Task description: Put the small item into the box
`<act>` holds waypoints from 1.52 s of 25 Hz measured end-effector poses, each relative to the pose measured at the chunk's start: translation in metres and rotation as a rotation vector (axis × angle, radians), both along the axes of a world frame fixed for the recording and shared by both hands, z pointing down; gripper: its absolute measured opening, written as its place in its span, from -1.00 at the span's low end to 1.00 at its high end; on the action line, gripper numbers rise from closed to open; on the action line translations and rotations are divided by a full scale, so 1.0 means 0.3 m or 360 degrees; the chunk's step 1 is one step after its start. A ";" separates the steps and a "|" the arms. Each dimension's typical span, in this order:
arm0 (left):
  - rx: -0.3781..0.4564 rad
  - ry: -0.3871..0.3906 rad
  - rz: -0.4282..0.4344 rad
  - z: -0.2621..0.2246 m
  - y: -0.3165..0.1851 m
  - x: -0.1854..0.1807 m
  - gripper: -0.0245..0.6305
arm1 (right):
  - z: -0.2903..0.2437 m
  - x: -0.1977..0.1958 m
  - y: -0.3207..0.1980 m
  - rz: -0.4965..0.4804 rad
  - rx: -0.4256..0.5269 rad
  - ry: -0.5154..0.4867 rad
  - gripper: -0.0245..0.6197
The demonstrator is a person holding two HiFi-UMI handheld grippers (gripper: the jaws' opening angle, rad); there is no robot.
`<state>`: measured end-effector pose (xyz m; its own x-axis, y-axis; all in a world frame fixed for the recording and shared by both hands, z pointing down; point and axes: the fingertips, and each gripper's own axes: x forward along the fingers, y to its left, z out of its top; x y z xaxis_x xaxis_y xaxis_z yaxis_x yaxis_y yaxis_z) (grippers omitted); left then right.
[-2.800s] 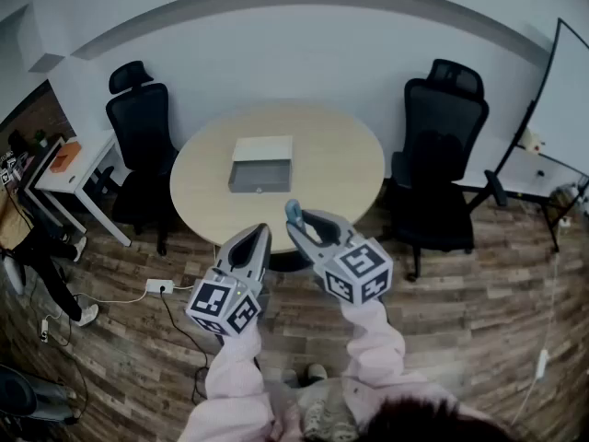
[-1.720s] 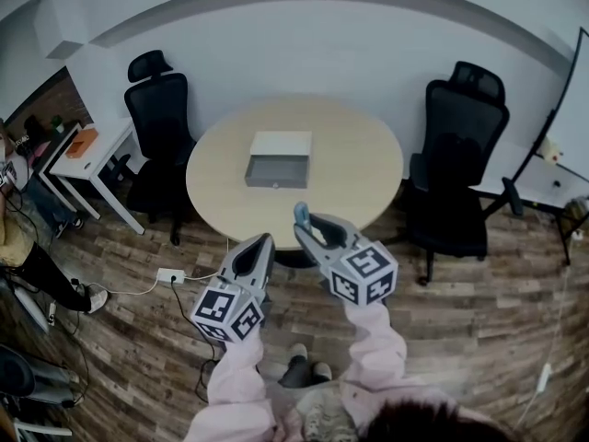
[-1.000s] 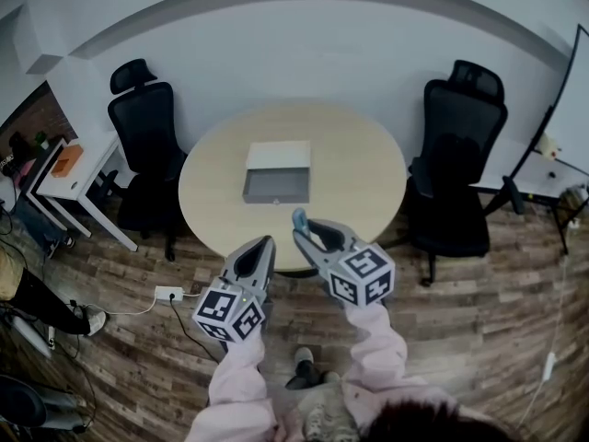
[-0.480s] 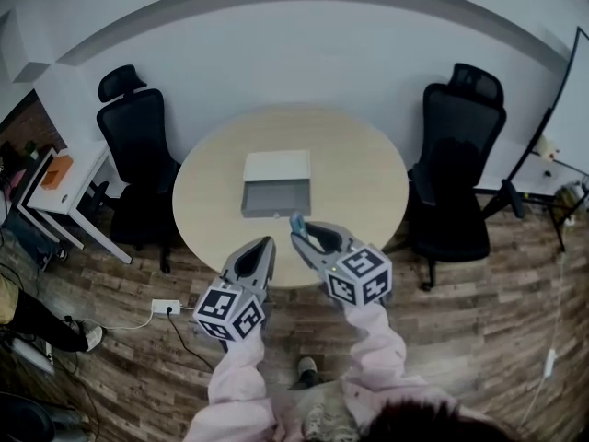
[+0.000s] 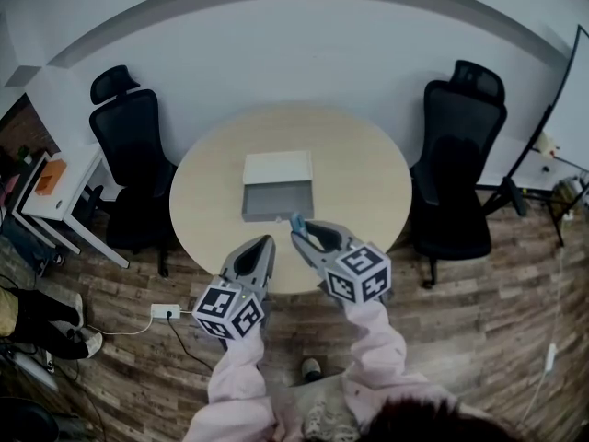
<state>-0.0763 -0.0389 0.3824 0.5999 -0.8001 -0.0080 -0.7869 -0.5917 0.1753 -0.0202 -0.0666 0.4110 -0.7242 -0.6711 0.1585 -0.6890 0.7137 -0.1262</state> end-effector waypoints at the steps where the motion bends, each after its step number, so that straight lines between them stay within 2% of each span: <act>1: 0.0000 -0.0002 0.0002 0.002 -0.007 -0.003 -0.89 | 0.001 -0.005 -0.006 0.0000 -0.0001 0.0000 -0.51; 18: -0.0039 0.0008 -0.0032 0.037 -0.158 -0.024 -0.89 | 0.020 -0.006 -0.164 -0.0009 -0.0027 0.0007 -0.51; 29: -0.0077 0.0010 -0.0076 0.052 -0.345 -0.018 -0.89 | 0.039 -0.005 -0.363 -0.0071 -0.0078 0.0044 -0.51; 38: -0.0105 0.0014 -0.0138 0.079 -0.434 -0.011 -0.89 | 0.068 -0.012 -0.456 -0.0153 -0.0121 0.0054 -0.51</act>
<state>-0.0797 -0.1693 0.4062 0.5284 -0.8479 0.0418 -0.8329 -0.5083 0.2188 -0.0239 -0.2033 0.4315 -0.7779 -0.5840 0.2320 -0.6227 0.7659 -0.1600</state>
